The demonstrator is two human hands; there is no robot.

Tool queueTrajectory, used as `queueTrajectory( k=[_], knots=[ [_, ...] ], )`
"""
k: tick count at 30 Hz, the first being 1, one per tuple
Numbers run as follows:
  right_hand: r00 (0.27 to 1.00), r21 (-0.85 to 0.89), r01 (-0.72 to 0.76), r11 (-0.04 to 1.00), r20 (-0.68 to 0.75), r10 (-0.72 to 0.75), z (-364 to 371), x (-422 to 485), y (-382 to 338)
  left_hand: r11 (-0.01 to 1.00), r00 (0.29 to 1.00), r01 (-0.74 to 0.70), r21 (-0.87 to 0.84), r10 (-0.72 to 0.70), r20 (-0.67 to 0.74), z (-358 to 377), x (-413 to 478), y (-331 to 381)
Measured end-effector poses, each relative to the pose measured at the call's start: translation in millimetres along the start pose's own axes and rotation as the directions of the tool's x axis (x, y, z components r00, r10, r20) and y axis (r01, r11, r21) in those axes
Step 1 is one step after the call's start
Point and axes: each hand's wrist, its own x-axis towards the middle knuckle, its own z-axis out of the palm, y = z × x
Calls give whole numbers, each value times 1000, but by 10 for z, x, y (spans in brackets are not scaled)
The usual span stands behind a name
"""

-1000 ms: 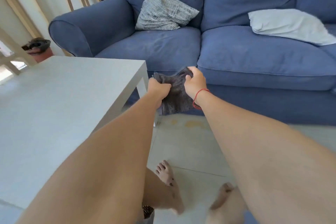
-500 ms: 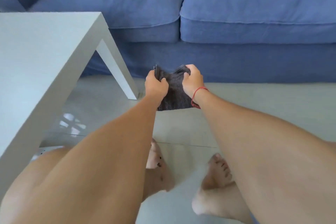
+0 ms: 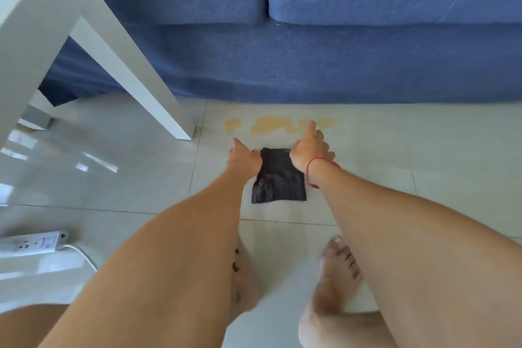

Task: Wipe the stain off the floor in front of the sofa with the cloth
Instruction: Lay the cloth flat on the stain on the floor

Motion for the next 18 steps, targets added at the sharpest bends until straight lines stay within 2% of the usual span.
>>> queueTrajectory(
  k=[5, 9, 14, 18],
  knots=[
    [995, -68, 99, 993, 5, -99, 125, 143, 70, 977, 999, -26, 213, 31, -22, 81, 179, -191],
    [973, -152, 221, 963, 101, -207, 368, 206, 136, 926, 996, -80, 368, 90, -11, 132, 373, -331],
    [943, -231, 315, 921, 186, -276, 662, 312, 231, 910, 992, -99, 403, 122, -30, 175, 593, -468],
    [920, -254, 376, 891, 220, -325, 1022, 365, 344, 895, 990, -62, 442, 110, -84, 260, 832, -658]
  ],
)
